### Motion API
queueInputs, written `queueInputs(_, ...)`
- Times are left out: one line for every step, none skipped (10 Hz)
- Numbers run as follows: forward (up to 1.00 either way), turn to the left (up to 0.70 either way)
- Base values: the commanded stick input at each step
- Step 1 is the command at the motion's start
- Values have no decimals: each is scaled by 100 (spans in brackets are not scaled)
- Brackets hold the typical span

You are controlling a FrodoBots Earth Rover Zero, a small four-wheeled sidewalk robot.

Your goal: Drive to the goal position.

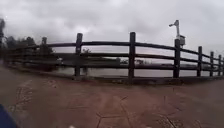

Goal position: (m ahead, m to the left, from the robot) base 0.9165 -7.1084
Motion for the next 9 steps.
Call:
queueInputs(0, 33)
queueInputs(0, 14)
queueInputs(0, 1)
queueInputs(0, 0)
queueInputs(0, 0)
queueInputs(0, 0)
queueInputs(0, 0)
queueInputs(0, 0)
queueInputs(0, 12)
